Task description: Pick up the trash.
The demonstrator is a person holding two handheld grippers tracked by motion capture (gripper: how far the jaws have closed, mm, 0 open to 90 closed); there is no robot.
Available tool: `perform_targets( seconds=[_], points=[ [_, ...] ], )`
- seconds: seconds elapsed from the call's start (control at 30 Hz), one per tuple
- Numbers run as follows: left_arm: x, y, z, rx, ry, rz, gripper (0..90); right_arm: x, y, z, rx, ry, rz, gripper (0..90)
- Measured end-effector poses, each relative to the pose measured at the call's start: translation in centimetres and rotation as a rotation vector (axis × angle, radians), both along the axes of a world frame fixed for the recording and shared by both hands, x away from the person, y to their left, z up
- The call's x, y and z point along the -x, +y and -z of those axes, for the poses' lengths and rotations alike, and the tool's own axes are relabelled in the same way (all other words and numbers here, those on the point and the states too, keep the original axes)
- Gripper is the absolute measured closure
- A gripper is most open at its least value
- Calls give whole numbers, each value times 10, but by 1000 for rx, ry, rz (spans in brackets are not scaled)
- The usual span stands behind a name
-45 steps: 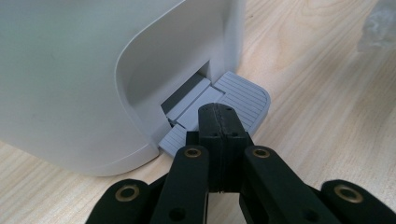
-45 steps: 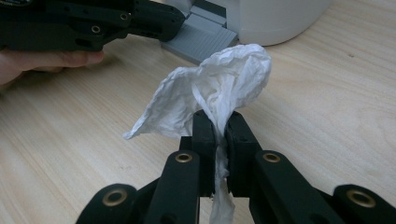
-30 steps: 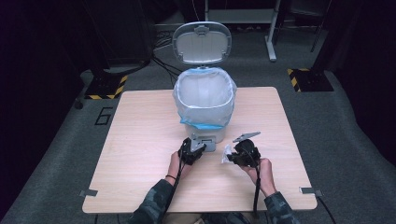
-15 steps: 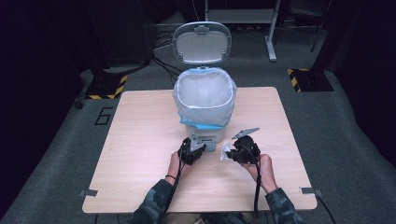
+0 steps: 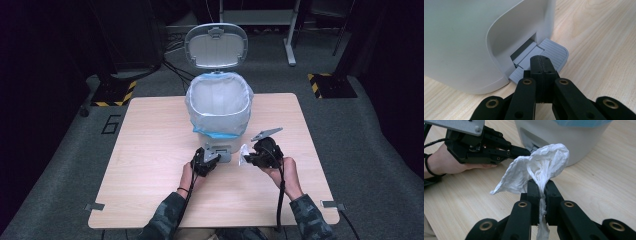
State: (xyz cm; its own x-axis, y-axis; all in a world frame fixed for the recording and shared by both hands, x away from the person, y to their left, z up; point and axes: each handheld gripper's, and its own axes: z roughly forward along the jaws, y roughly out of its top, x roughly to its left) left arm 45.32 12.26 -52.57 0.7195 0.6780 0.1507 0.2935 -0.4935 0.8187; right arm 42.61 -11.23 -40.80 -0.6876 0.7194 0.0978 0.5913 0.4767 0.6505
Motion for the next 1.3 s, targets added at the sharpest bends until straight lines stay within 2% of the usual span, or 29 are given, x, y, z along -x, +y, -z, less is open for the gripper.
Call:
perform_targets(
  seconds=[0.27,0.3,0.47,0.87,1.2,1.3],
  points=[
    [0,0,0,-3,0,1,900,-2,-1,-15,15,-19,-11,847],
    [0,-1,0,12,0,-5,900,-2,-2,-20,17,-29,-10,847],
    [0,-1,1,14,0,-5,900,-3,-5,-29,17,-40,-8,847],
    [0,-1,1,18,1,-5,900,-5,-11,-56,1,-64,-13,848],
    [0,0,0,5,2,2,900,-8,-17,-79,-15,-91,-22,850],
    [0,0,0,4,5,3,900,-9,-17,-82,13,-95,-22,850]
  ],
)
